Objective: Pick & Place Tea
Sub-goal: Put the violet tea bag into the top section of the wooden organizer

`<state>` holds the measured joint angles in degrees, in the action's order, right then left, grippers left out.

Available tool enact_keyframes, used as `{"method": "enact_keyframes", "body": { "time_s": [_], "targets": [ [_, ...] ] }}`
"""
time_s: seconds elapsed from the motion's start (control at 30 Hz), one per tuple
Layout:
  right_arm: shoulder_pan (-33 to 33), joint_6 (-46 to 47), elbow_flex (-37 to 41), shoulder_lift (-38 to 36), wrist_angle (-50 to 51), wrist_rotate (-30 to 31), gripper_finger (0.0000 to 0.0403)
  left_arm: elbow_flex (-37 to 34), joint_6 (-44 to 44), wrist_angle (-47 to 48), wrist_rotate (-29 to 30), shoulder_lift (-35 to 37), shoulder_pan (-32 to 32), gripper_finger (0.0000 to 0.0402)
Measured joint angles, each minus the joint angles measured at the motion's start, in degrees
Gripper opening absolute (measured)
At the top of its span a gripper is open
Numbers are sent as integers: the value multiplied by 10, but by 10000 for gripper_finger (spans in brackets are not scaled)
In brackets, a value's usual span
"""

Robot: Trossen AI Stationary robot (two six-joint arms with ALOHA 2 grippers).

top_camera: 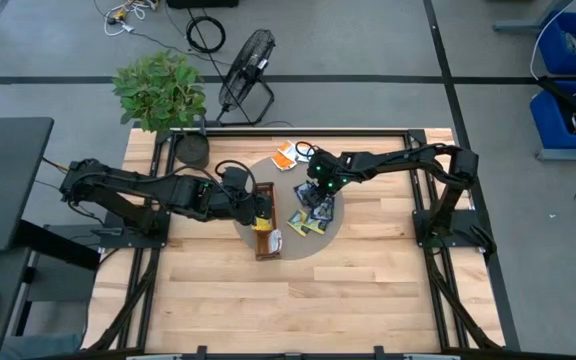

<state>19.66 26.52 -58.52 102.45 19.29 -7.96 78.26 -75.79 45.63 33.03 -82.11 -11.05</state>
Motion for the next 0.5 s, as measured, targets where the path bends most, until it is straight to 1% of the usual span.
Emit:
{"method": "enact_keyframes", "body": {
  "time_s": [0.23, 0.27, 0.37, 0.5],
  "targets": [
    [0, -4, 0, 0, -2, 4, 23, 0, 1, 0, 0, 0, 0, 183],
    [0, -4, 0, 0, -2, 5, 12, 0, 1, 0, 0, 0, 0, 183],
    [0, -4, 0, 0, -3, 1, 8, 0, 2, 0, 0, 0, 0, 183],
    [0, 4, 0, -10, 1, -20, 4, 0, 11, 1, 0, 0, 0, 183]
  ]
}}
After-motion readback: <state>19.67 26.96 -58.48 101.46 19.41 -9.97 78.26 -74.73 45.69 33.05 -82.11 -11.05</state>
